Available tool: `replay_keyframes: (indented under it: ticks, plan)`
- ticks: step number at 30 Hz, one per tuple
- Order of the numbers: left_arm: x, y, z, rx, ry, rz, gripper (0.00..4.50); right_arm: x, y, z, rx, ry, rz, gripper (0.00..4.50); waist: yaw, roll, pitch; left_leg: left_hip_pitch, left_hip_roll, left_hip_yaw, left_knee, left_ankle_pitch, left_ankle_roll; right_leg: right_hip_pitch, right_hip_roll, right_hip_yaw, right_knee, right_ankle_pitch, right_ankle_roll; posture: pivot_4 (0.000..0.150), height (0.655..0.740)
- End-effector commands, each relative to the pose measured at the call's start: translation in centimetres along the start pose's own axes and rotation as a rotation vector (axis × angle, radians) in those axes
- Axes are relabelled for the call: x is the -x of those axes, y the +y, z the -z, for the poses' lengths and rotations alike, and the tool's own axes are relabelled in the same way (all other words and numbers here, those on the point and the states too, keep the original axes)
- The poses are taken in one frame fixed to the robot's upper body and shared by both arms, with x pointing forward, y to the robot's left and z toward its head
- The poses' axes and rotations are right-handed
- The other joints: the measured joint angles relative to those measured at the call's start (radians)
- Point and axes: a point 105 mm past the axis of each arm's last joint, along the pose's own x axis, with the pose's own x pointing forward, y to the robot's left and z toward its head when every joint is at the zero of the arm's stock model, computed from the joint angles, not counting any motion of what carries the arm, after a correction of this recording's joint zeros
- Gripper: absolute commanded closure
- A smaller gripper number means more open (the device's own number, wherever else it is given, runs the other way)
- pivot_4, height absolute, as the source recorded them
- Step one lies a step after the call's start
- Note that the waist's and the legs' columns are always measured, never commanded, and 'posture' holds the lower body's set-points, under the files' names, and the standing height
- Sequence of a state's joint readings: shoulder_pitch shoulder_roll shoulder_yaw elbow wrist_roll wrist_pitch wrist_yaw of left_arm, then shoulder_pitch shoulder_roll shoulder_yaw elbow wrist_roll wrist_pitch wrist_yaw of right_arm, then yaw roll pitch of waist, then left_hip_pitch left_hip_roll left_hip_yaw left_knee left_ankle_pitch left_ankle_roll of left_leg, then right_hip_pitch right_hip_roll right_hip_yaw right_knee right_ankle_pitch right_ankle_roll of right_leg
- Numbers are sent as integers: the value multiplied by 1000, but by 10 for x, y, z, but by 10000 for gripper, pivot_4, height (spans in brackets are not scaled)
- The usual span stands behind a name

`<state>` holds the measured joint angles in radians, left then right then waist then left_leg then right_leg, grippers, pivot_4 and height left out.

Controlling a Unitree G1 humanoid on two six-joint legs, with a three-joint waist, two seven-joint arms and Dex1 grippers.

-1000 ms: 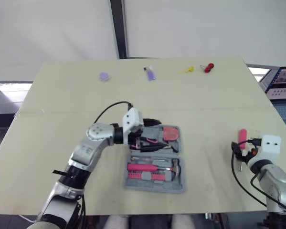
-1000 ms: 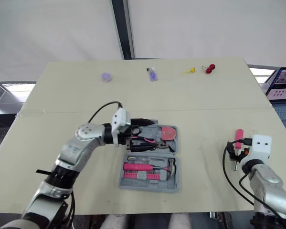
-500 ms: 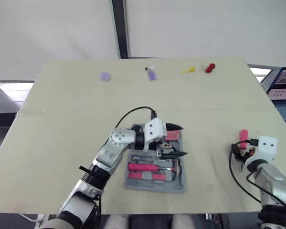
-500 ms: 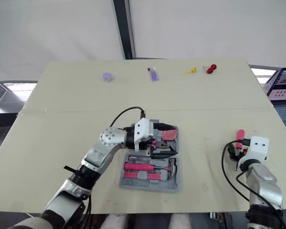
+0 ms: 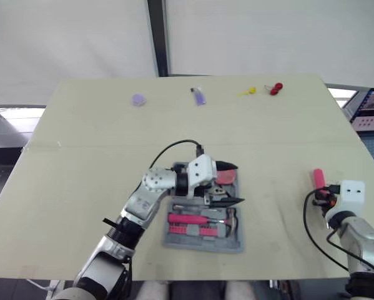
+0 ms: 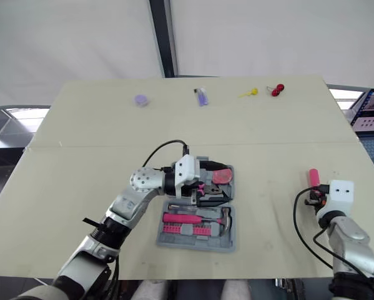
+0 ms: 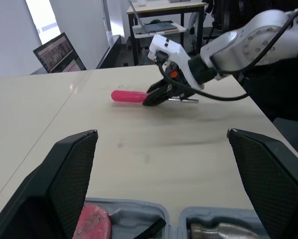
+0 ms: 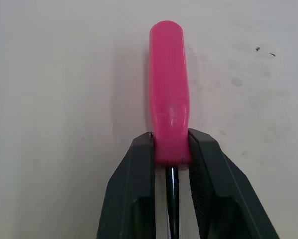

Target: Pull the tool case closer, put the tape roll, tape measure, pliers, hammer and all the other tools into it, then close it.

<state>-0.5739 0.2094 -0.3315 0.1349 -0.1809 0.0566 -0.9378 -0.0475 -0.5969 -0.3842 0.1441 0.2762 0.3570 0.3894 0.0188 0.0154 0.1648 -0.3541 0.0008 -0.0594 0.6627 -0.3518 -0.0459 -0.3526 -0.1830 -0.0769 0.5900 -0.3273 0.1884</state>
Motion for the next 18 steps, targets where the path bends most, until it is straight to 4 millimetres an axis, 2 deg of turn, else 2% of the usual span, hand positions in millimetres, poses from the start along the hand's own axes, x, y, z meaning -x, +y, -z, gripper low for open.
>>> replay_keyframes:
  ticks: [1,6,10,15,18]
  plan:
    - [23,5,-5,-25,3,-1,0,14,35,-45,213,-66,-281,41093,-9,1,0,0,0,0,0,0,0,0,0,0,0,0,0,1500,7400]
    - [71,0,2,-28,82,20,0,39,81,-74,421,-22,-613,41093,-20,1,1,1,1,0,-2,0,0,-1,0,-1,0,0,0,1500,7400]
    - [113,-15,14,-21,176,39,0,65,128,-92,535,-6,-881,41093,-19,0,1,0,1,0,-1,0,0,-1,0,-1,-1,0,0,1500,7400]
    - [148,-40,20,14,230,33,0,96,180,-93,629,1,-1120,41093,-6,-5,4,-1,1,-1,0,0,0,0,0,-1,-1,0,0,1500,7400]
    - [162,-58,20,22,248,28,0,107,200,-84,690,27,-1181,41093,0,-7,5,-1,1,-1,1,0,0,0,0,-1,-1,0,0,1500,7400]
